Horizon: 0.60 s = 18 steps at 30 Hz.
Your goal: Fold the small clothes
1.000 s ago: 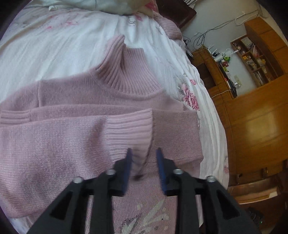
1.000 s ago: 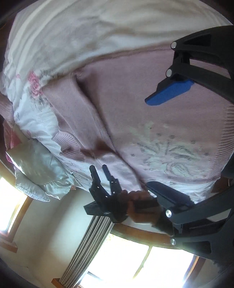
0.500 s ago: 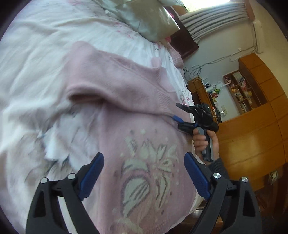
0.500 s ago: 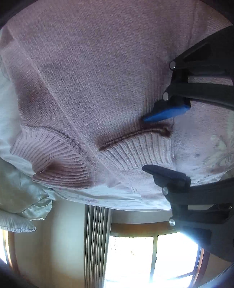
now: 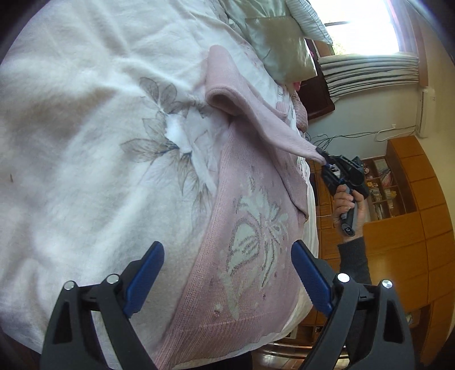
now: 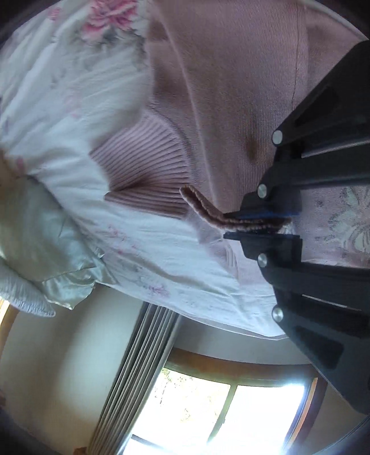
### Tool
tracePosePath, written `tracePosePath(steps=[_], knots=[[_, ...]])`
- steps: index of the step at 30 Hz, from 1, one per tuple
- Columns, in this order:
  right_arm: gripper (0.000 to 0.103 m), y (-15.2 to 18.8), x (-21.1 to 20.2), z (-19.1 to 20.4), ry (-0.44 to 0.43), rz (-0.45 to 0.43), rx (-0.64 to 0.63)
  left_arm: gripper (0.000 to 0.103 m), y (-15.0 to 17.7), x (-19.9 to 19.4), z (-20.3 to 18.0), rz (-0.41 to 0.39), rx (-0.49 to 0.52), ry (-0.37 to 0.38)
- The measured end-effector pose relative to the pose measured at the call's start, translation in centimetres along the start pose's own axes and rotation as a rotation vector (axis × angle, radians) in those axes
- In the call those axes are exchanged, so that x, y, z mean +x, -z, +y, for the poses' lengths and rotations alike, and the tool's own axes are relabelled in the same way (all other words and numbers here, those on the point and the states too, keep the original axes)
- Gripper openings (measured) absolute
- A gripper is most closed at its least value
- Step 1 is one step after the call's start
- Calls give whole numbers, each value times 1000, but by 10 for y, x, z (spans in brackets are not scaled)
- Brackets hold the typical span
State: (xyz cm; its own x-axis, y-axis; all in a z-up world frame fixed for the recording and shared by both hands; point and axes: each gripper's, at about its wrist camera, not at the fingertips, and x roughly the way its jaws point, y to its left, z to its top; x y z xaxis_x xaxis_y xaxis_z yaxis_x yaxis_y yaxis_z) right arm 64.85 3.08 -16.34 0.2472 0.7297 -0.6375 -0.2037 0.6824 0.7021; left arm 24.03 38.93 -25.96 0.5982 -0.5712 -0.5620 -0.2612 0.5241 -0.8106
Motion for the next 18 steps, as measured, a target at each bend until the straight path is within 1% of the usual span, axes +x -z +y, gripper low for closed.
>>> tracePosePath(steps=[4,8,11,13,18], knots=[[6,-14,-52,13,60,-87,-62,91,6,1,-10,-5,17,6],[6,-24,-92,-5,113,-142,-53,91,12,3,-20,8,46,11],[6,-23,-103,-29,149,-154,-22,91,16,2,-25,9,49,18],[6,-19,-103,-49,171,-153,3,91,18,3,-26,14,50,16],[6,-8,-97,-98,193,-139,75,91,21,6,-31,27,57,9]])
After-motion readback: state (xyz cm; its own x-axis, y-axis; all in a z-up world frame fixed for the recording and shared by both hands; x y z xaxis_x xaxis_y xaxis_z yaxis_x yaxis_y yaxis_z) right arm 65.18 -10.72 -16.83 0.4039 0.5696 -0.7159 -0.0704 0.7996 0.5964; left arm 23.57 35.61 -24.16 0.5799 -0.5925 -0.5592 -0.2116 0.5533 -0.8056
